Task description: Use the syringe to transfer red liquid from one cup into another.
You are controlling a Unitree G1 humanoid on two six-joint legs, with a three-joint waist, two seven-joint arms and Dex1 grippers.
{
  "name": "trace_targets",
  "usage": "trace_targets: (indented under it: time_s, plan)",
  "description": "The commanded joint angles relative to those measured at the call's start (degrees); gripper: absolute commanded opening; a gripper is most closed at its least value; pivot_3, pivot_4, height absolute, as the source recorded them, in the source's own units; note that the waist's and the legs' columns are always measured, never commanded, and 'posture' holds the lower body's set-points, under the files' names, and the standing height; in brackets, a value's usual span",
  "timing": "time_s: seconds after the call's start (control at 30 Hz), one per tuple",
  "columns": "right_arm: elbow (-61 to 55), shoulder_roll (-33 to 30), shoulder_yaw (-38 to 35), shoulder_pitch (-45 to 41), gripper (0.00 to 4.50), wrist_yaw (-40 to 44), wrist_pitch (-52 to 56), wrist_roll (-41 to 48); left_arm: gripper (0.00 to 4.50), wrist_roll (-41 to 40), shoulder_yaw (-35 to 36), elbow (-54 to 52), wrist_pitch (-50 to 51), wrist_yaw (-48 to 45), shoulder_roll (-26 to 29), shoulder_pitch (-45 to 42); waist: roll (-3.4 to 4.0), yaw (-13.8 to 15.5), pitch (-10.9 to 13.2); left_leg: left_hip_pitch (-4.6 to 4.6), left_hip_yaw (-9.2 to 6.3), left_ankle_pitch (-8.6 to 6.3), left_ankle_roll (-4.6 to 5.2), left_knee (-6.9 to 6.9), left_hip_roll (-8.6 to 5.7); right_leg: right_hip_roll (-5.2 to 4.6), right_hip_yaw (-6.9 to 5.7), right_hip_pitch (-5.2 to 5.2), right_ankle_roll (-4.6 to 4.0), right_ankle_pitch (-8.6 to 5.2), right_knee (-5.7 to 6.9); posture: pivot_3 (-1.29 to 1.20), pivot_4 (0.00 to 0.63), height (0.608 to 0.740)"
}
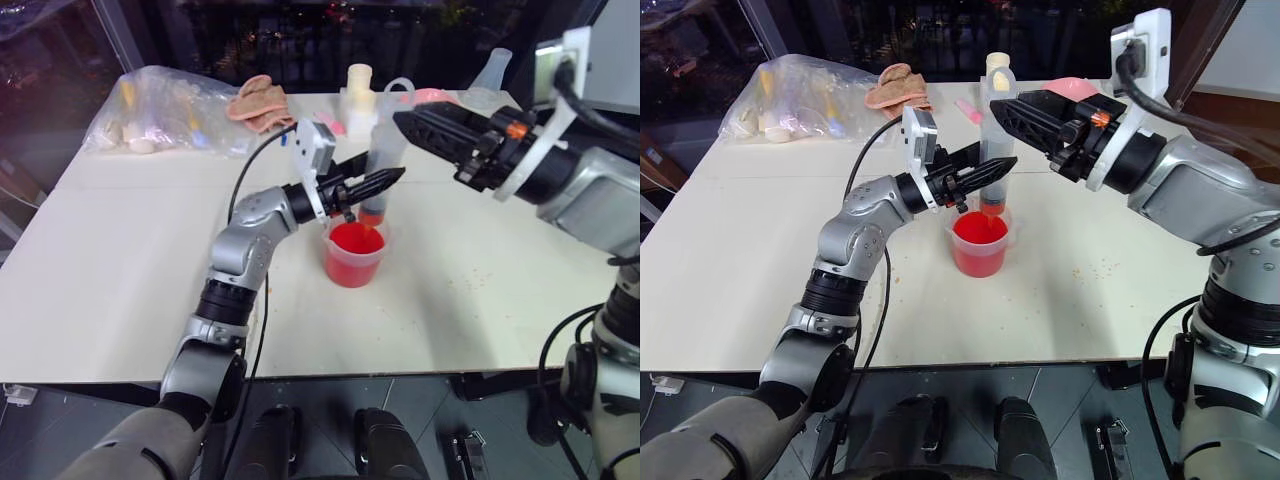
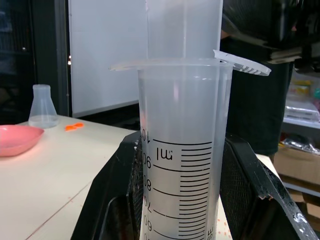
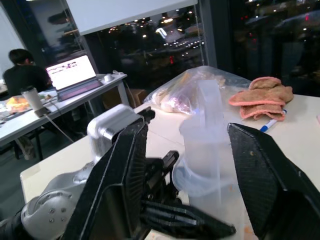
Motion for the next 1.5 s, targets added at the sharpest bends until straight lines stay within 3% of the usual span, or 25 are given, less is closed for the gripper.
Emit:
trace_targets:
  time_s: [0.03,0.17,0.33,0.77,1.07,1.5]
  plan:
    - [-0.1,-2.5,-4.3,0.4,2.56,0.9,-1.8,4.6,1.53,-2.1,2.6,-3.0,-0.2,1.9,-0.1,-3.1,-0.01,0.0,0.0,0.00,0.01,0.00,0.01,0.01,0.00,0.00,0.00,0.00,0.00,0.00,-0.01,0.00,0.150,0.740]
    - [0.8,-3.7,-4.3,0.7,2.56,-0.1,-3.5,4.1,1.53,-0.5,4.4,-1.4,-5.7,4.2,0.1,-7.1,-0.02,-0.1,0.0,0.00,0.01,-0.01,0.01,0.02,0.00,0.00,0.00,0.01,0.00,0.00,-0.02,0.00,0.150,0.740]
    - [-0.2,-3.9,-2.2,0.7,2.56,1.1,-5.0,1.0,1.53,3.6,6.5,9.1,-18.8,7.2,-0.5,-12.3,-0.02,-0.1,0.0,0.00,0.04,0.00,0.01,0.01,0.01,0.01,0.00,0.01,0.00,0.00,-0.03,0.00,0.150,0.740]
    - [3.4,1.6,7.3,-6.7,2.56,5.4,-8.6,-13.2,1.53,10.3,6.1,32.9,-40.3,7.0,-3.4,-12.7,-0.06,-0.1,0.0,-0.01,0.09,-0.03,0.06,0.01,0.01,0.01,0.00,0.00,0.01,0.01,-0.05,0.00,0.150,0.740]
    - [10.7,8.6,11.3,-15.3,2.56,5.5,-9.4,-23.5,1.53,12.0,6.8,42.0,-45.2,7.9,-3.8,-13.5,-0.06,-0.1,0.0,-0.02,0.10,-0.04,0.06,-0.04,0.00,0.02,0.01,-0.08,0.03,0.02,-0.03,0.00,0.150,0.740]
    - [17.9,15.5,15.9,-18.2,2.56,6.9,-9.3,-37.9,1.53,12.1,6.8,42.8,-46.0,8.1,-3.7,-13.7,-0.05,-0.1,0.0,-0.05,0.11,-0.04,0.05,-0.09,-0.01,0.01,0.00,-0.15,0.04,0.02,-0.01,0.00,0.150,0.740]
